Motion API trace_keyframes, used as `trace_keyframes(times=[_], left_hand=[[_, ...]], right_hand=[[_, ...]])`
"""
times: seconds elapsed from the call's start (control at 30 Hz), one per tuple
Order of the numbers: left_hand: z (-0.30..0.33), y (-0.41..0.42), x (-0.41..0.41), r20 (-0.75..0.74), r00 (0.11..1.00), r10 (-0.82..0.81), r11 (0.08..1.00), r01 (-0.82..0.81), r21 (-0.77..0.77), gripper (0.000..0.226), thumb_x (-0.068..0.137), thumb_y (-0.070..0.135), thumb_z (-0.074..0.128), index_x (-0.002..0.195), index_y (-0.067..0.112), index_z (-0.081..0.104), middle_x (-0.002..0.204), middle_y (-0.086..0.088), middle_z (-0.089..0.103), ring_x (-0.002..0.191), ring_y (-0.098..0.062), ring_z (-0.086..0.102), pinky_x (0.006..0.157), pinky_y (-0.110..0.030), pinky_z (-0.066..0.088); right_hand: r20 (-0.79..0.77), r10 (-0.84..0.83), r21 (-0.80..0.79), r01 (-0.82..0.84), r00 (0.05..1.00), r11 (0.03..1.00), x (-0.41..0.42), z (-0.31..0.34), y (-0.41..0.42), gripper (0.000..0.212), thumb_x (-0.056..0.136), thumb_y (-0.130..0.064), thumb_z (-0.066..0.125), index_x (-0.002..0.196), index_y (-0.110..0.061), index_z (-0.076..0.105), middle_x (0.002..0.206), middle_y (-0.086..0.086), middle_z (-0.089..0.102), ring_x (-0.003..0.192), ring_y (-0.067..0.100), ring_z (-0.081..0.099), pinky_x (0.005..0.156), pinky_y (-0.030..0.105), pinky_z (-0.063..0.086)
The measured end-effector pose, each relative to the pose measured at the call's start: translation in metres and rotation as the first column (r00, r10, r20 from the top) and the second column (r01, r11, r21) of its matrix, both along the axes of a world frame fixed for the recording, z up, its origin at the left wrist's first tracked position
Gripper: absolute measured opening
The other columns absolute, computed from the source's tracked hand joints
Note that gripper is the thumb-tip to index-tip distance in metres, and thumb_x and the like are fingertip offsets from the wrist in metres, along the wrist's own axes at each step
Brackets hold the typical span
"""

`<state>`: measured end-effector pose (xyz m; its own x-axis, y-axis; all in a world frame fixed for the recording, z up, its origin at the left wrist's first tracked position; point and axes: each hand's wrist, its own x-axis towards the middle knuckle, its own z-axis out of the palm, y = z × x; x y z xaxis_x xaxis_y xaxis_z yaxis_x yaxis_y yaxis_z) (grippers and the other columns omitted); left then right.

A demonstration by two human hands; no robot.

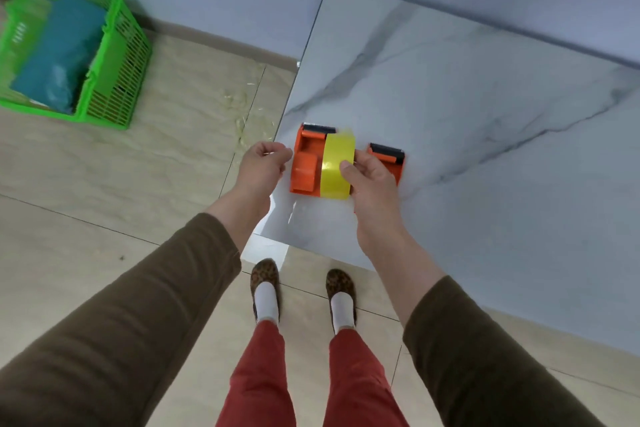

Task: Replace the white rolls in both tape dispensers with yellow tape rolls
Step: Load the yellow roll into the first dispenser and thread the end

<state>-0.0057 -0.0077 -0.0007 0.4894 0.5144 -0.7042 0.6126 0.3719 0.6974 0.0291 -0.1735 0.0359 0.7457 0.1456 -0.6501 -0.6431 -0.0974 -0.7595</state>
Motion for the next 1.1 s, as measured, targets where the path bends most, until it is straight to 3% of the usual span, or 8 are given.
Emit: trace_keyframes(times=[0.17, 0.3, 0.47, 0.6, 0.67, 0.77, 0.93, 1.1], left_hand=[[-0.021, 0.003, 0.012, -0.118, 0.974, -0.192, 0.977, 0.179, -0.114, 0.02, 0.096, 0.027, 0.065, 0.105, 0.01, 0.058, 0.087, -0.003, 0.061, 0.079, -0.019, 0.056, 0.064, -0.025, 0.043], [-0.02, 0.005, 0.016, -0.086, 0.97, -0.227, 0.958, 0.207, -0.196, 0.011, 0.102, 0.016, 0.055, 0.094, 0.013, 0.063, 0.089, -0.007, 0.065, 0.076, -0.018, 0.061, 0.074, -0.031, 0.052], [-0.008, 0.012, 0.005, 0.026, 0.965, -0.259, 0.927, 0.257, -0.272, 0.019, 0.106, 0.015, 0.049, 0.092, 0.013, 0.062, 0.086, -0.006, 0.067, 0.075, -0.017, 0.062, 0.073, -0.03, 0.052], [-0.005, 0.013, -0.003, 0.096, 0.941, -0.323, 0.899, 0.337, -0.279, 0.021, 0.106, 0.017, 0.048, 0.113, 0.005, 0.064, 0.094, -0.01, 0.067, 0.081, -0.019, 0.062, 0.078, -0.032, 0.052], [-0.003, 0.012, -0.006, 0.115, 0.94, -0.32, 0.889, 0.34, -0.306, 0.024, 0.106, 0.019, 0.048, 0.119, 0.005, 0.063, 0.103, -0.017, 0.063, 0.088, -0.023, 0.059, 0.085, -0.036, 0.049], [-0.003, 0.011, -0.008, 0.141, 0.945, -0.297, 0.875, 0.328, -0.357, 0.021, 0.106, 0.02, 0.049, 0.117, 0.006, 0.061, 0.109, -0.017, 0.052, 0.096, -0.029, 0.047, 0.091, -0.041, 0.044], [0.0, 0.009, -0.009, 0.158, 0.94, -0.303, 0.868, 0.341, -0.36, 0.017, 0.106, 0.017, 0.048, 0.108, 0.006, 0.06, 0.089, -0.013, 0.052, 0.075, -0.019, 0.048, 0.074, -0.029, 0.045], [0.002, 0.008, -0.009, 0.148, 0.939, -0.31, 0.875, 0.343, -0.341, 0.018, 0.103, 0.018, 0.056, 0.087, 0.014, 0.065, 0.08, -0.004, 0.061, 0.068, -0.013, 0.053, 0.074, -0.028, 0.046]], right_hand=[[0.009, -0.034, -0.054, 0.034, 0.999, 0.998, -0.008, -0.005, 0.018, 0.03, 0.099, -0.01, 0.059, 0.127, -0.013, 0.067, 0.113, 0.004, 0.075, 0.097, 0.012, 0.067, 0.083, 0.022, 0.05], [0.043, -0.035, -0.105, 0.04, 0.998, 0.994, -0.01, -0.008, 0.028, 0.029, 0.101, -0.005, 0.054, 0.125, -0.012, 0.067, 0.1, -0.006, 0.072, 0.084, 0.0, 0.064, 0.068, 0.004, 0.047], [0.045, -0.057, -0.131, 0.062, 0.997, 0.989, -0.019, -0.01, 0.035, 0.032, 0.101, -0.007, 0.053, 0.129, -0.016, 0.067, 0.108, -0.005, 0.073, 0.091, 0.001, 0.065, 0.077, 0.013, 0.049], [0.029, -0.072, -0.121, 0.075, 0.997, 0.99, -0.027, -0.01, 0.035, 0.03, 0.101, -0.009, 0.054, 0.125, -0.02, 0.069, 0.103, -0.008, 0.074, 0.091, 0.003, 0.067, 0.073, 0.01, 0.05], [0.03, -0.081, -0.121, 0.084, 0.996, 0.989, -0.027, -0.01, 0.033, 0.026, 0.102, -0.009, 0.052, 0.114, -0.023, 0.071, 0.097, -0.005, 0.073, 0.085, 0.002, 0.065, 0.068, 0.007, 0.048], [0.039, -0.094, -0.133, 0.098, 0.995, 0.986, -0.026, -0.01, 0.031, 0.032, 0.103, -0.009, 0.051, 0.088, -0.032, 0.068, 0.091, 0.001, 0.071, 0.082, 0.006, 0.06, 0.072, 0.016, 0.048], [-0.003, -0.089, -0.083, 0.089, 0.996, 0.993, -0.028, -0.012, 0.037, 0.027, 0.102, -0.013, 0.054, 0.119, -0.026, 0.072, 0.112, -0.004, 0.075, 0.104, 0.013, 0.068, 0.09, 0.026, 0.055], [-0.037, -0.138, -0.024, 0.138, 0.99, 0.99, -0.03, -0.014, 0.039, 0.029, 0.103, -0.009, 0.053, 0.127, -0.015, 0.068, 0.106, -0.001, 0.074, 0.091, 0.008, 0.067, 0.077, 0.021, 0.054]])
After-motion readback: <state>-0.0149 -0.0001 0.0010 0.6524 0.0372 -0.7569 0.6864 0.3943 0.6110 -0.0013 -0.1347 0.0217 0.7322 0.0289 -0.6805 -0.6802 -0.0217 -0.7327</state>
